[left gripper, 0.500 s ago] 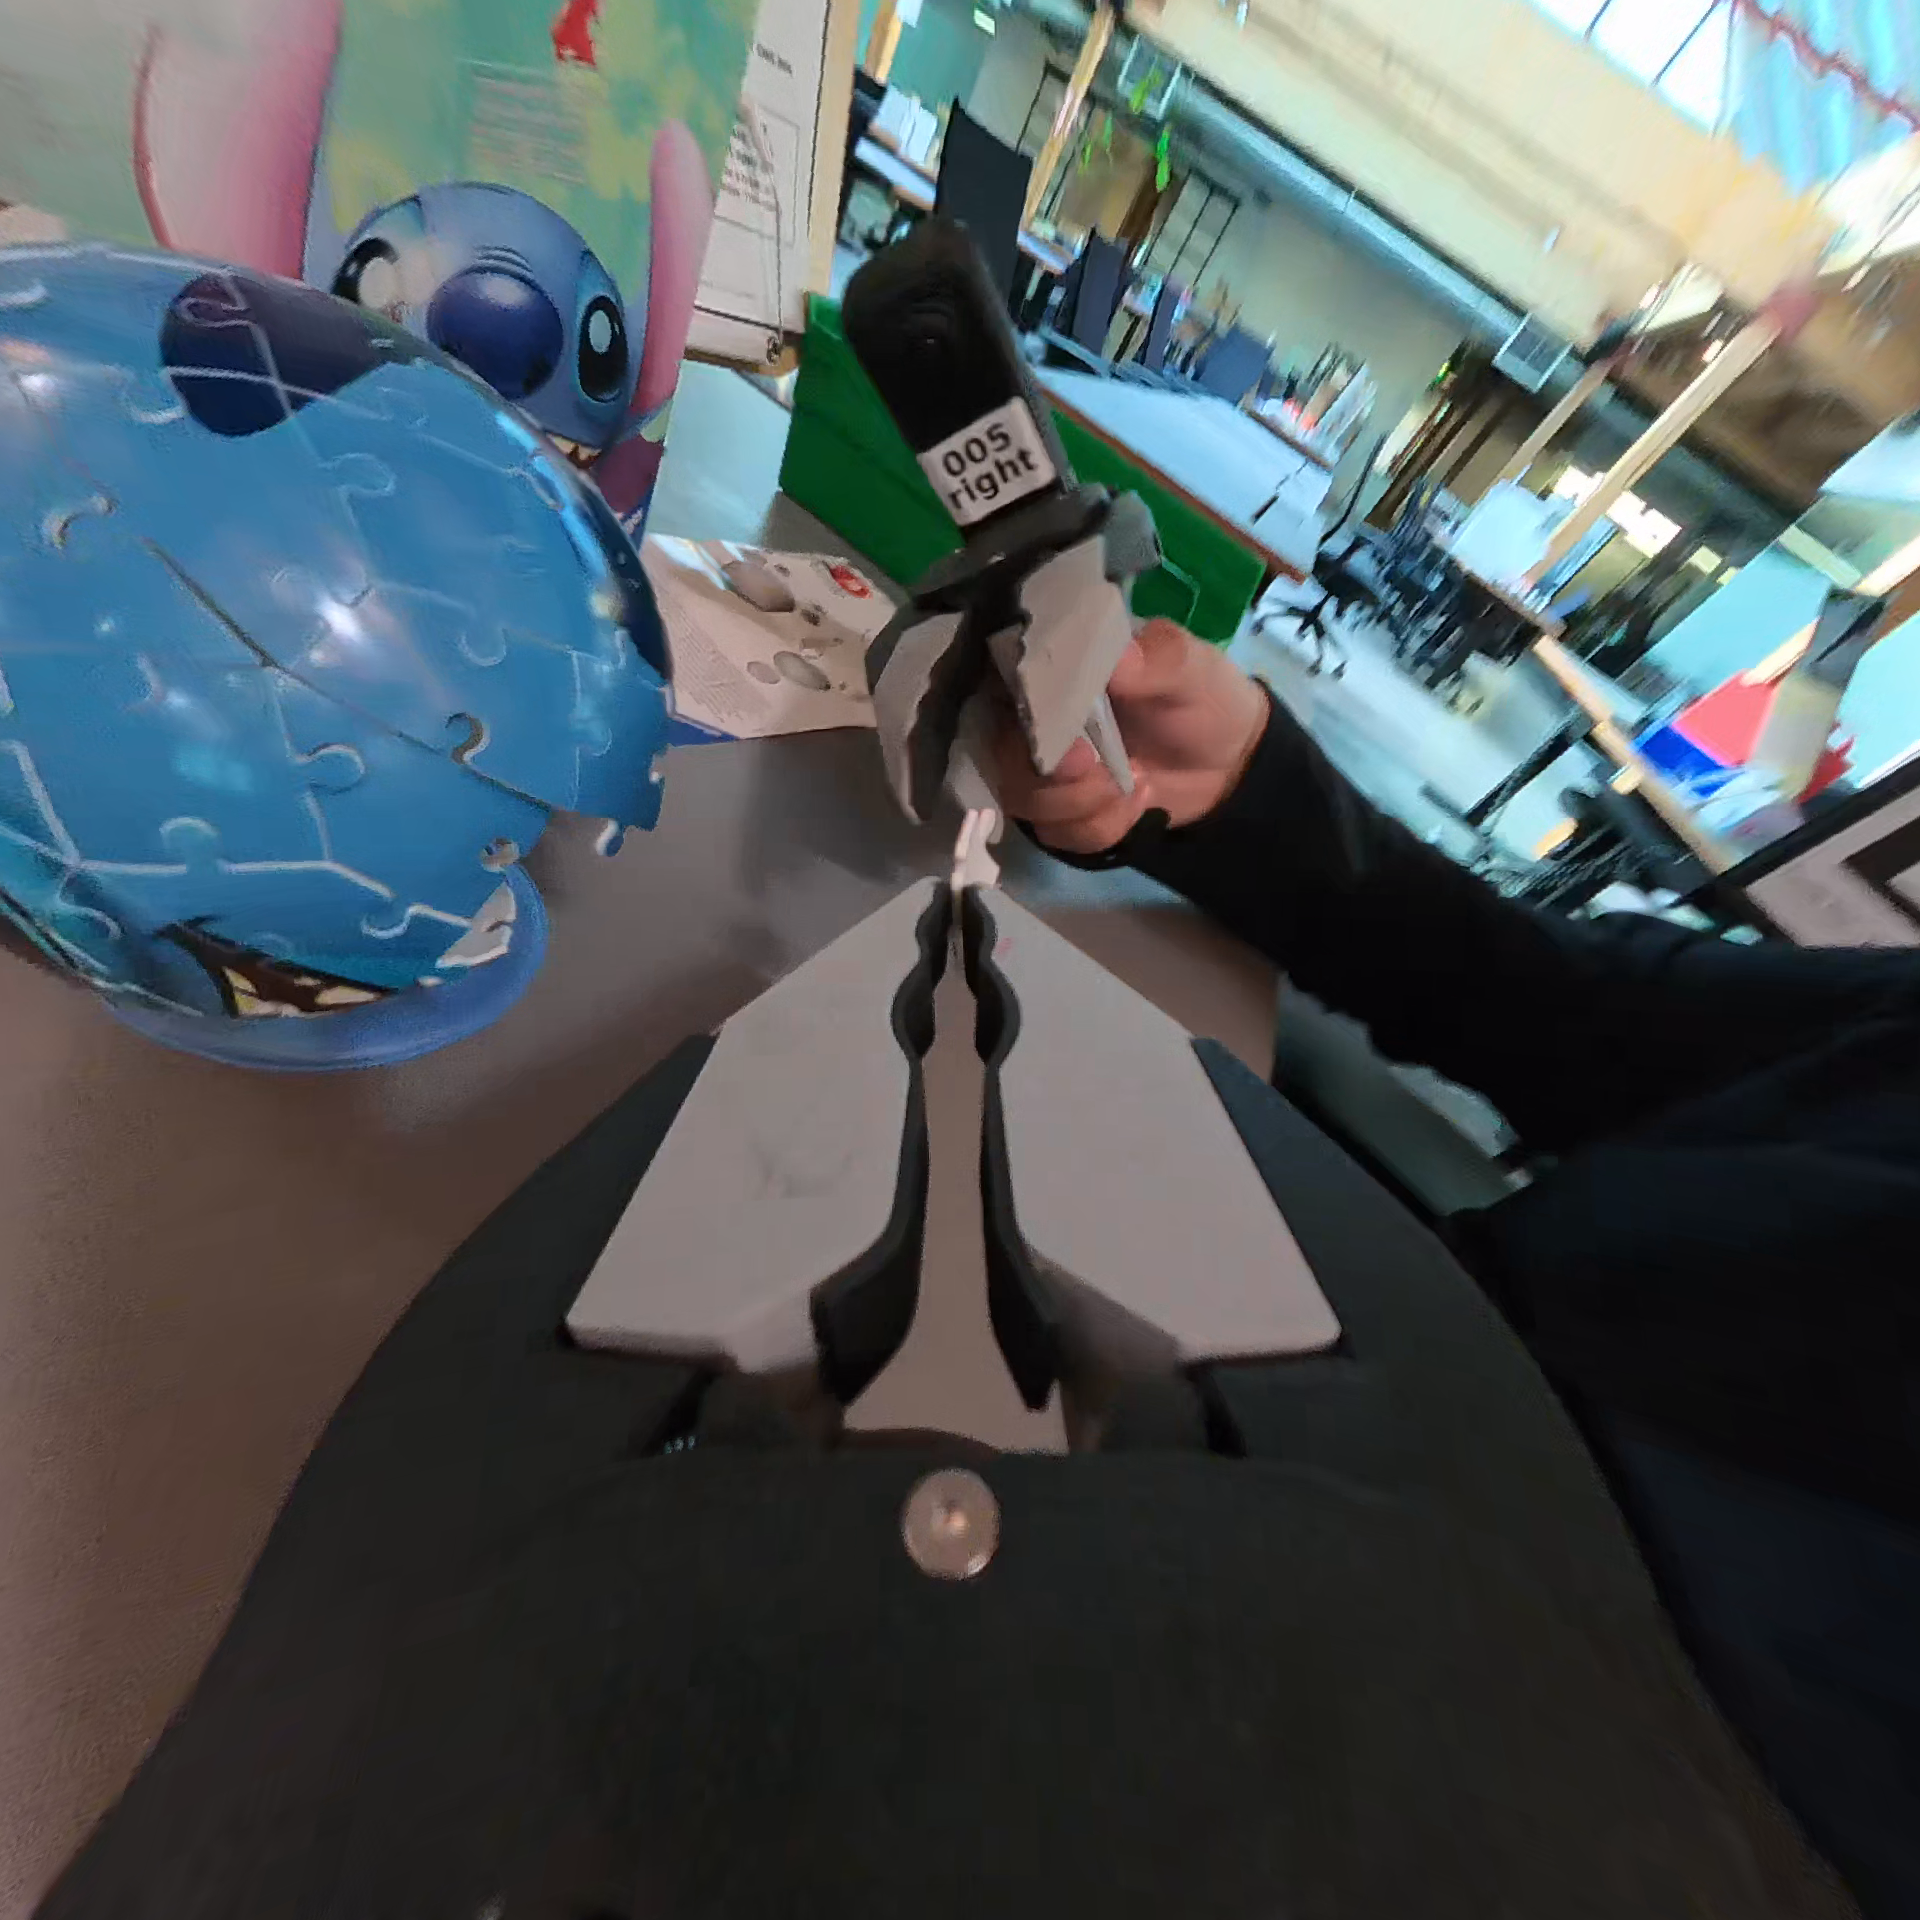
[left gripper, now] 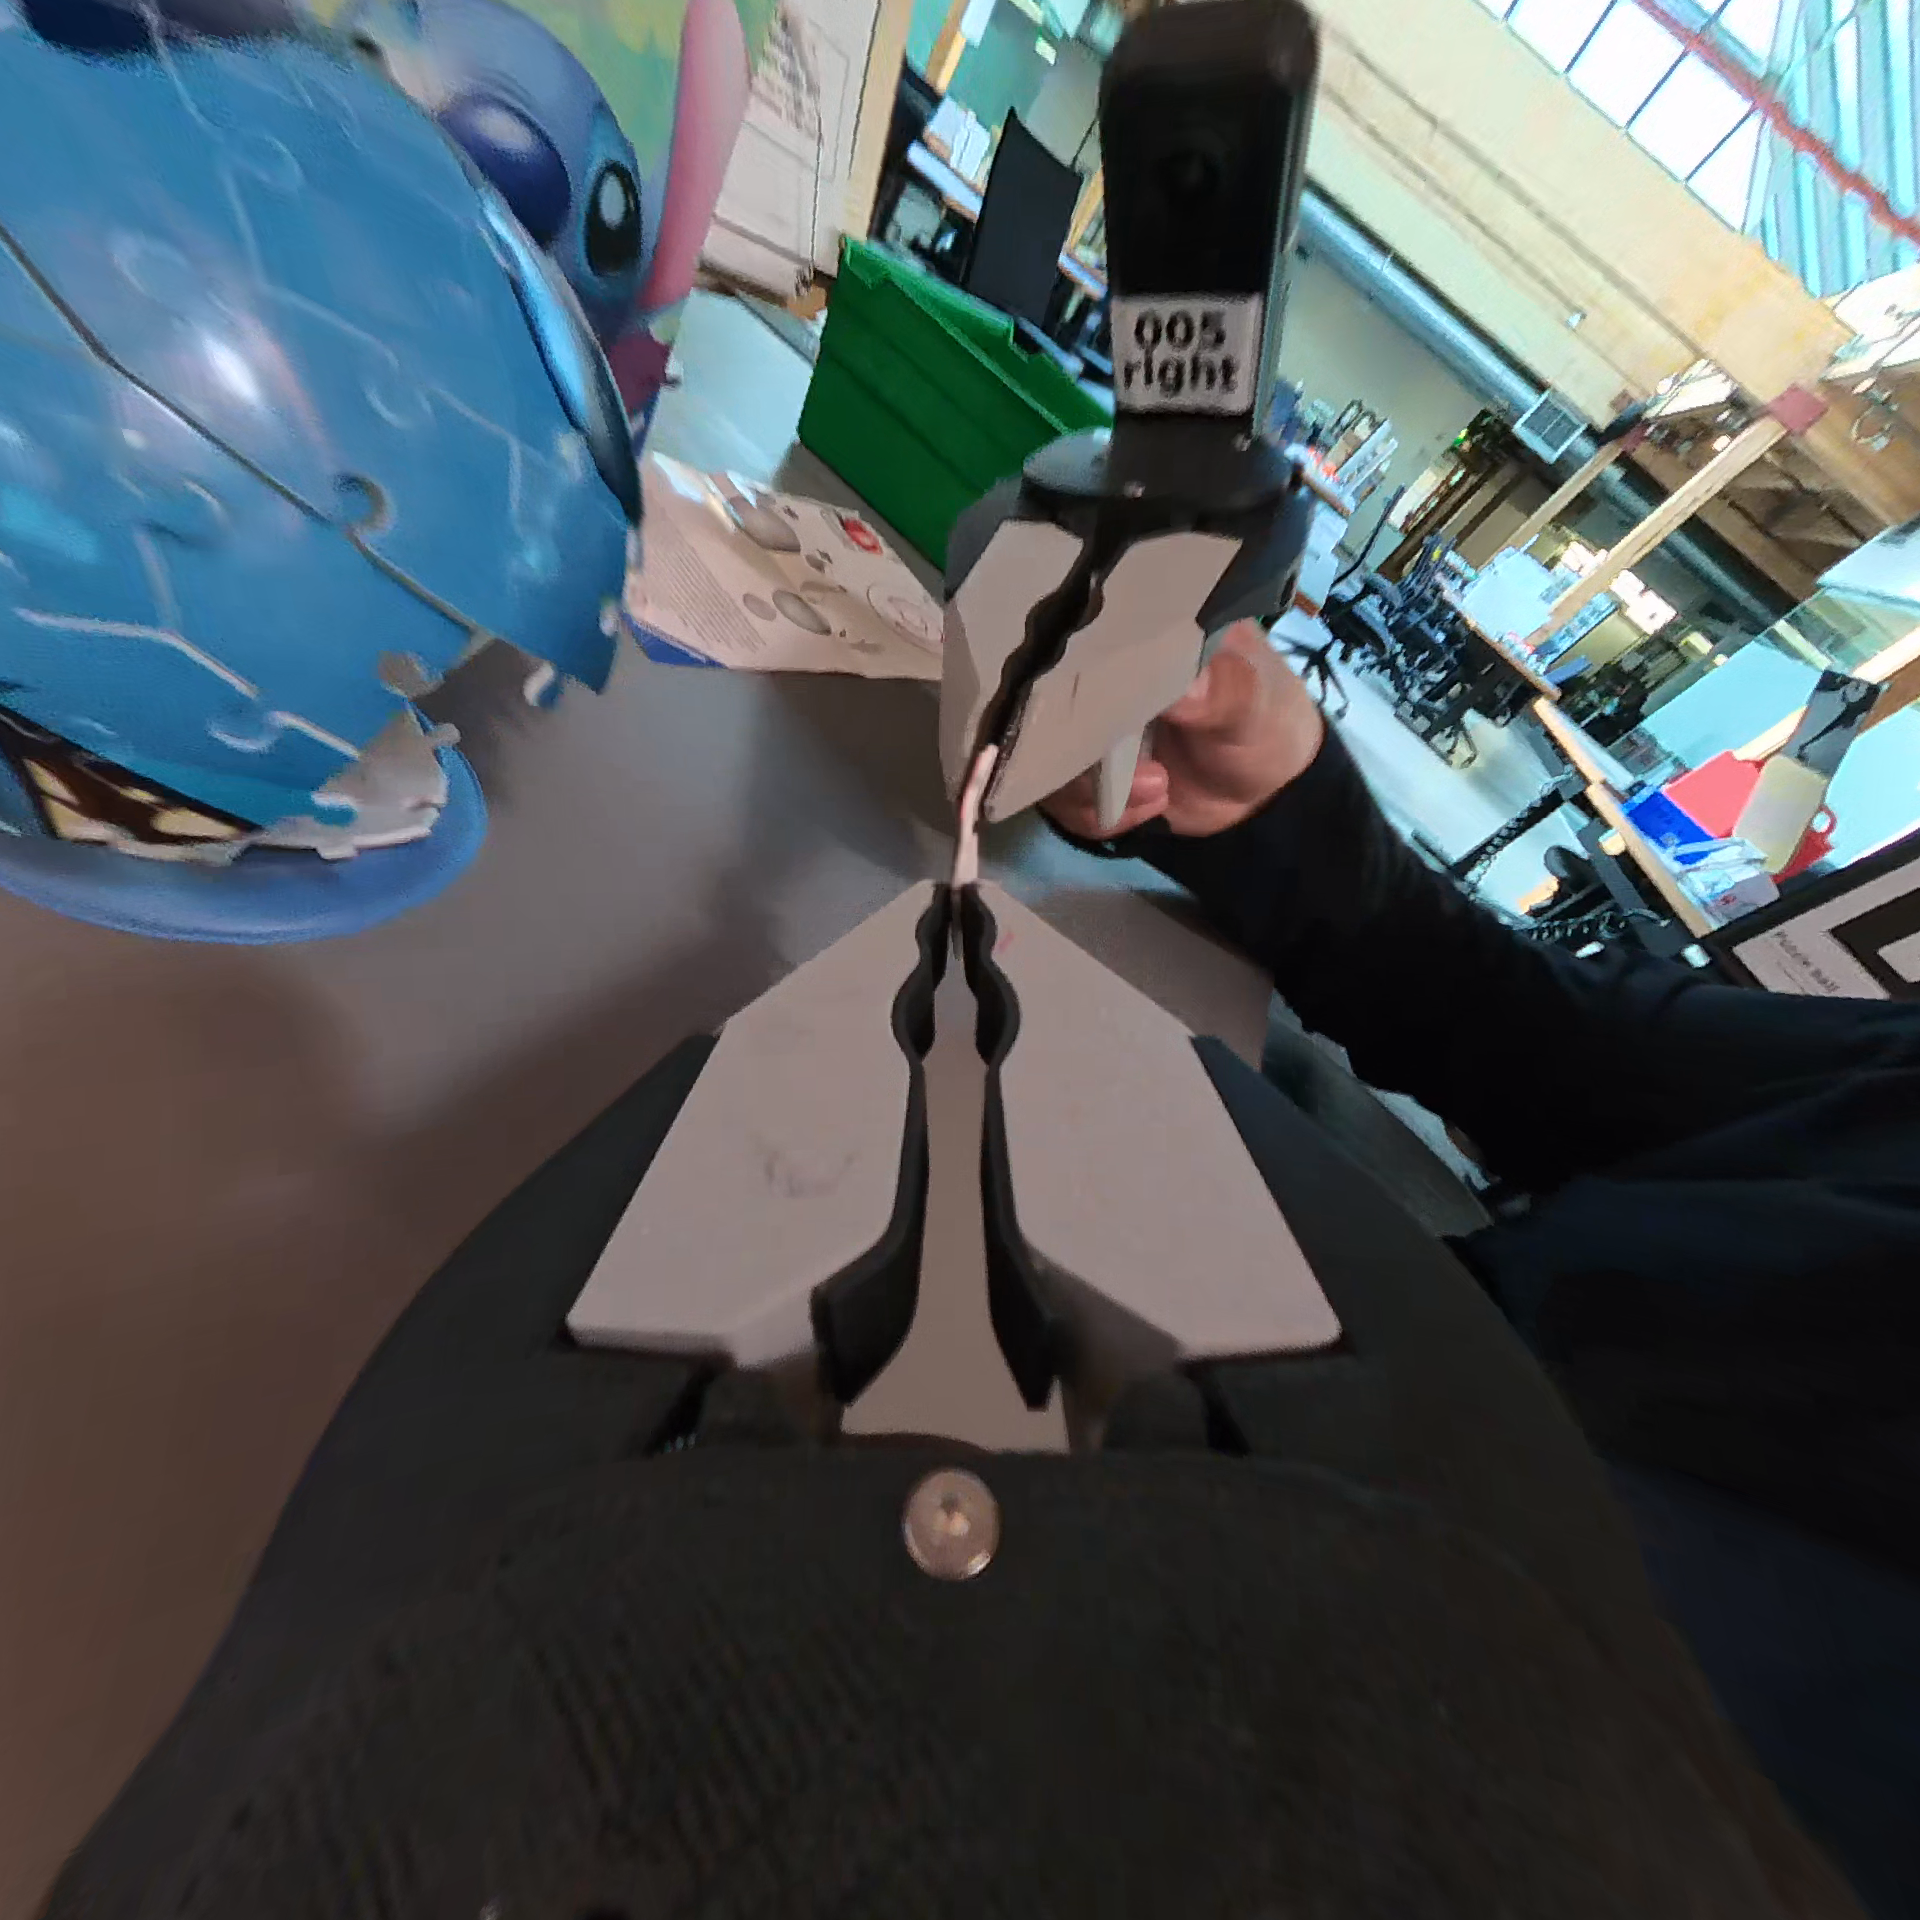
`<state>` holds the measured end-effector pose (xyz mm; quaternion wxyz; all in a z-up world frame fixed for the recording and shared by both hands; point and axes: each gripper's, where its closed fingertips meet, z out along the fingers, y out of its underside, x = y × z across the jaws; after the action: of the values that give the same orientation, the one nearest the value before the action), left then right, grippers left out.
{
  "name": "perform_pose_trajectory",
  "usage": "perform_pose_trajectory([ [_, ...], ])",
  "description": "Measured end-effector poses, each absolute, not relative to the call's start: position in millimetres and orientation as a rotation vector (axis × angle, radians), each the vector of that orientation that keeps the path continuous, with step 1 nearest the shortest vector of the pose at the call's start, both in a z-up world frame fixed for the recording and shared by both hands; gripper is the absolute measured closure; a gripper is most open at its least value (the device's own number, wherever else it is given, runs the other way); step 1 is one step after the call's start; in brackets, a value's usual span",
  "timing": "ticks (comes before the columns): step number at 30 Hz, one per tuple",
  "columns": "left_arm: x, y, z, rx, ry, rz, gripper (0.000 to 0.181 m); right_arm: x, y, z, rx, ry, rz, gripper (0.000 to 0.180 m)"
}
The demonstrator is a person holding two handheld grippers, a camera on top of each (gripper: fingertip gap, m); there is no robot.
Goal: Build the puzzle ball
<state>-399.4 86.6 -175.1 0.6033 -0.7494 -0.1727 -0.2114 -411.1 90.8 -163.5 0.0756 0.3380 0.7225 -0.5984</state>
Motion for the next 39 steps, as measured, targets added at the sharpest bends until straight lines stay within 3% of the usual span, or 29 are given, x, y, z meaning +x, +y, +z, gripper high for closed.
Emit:
perform_pose_trajectory([
  [6, -383, 92, -200, -1.903, -0.299, -0.387, 0.177, -397, 99, -191, 1.033, 2.298, -1.634, 0.180],
  [11, -420, 64, -201, -1.942, -0.238, -0.063, 0.149, -393, 138, -203, 1.127, 2.314, -1.598, 0.180],
  [20, -478, 44, -202, -1.971, -0.016, 0.415, 0.137, -399, 169, -213, 1.243, 2.201, -1.593, 0.180],
  [30, -495, 44, -172, -1.756, -0.161, 0.253, 0.138, -405, 178, -221, 1.306, 2.108, -1.591, 0.180],
  [39, -488, 45, -178, -1.802, -0.115, 0.259, 0.130, -410, 166, -218, 1.282, 2.039, -1.653, 0.180],
])
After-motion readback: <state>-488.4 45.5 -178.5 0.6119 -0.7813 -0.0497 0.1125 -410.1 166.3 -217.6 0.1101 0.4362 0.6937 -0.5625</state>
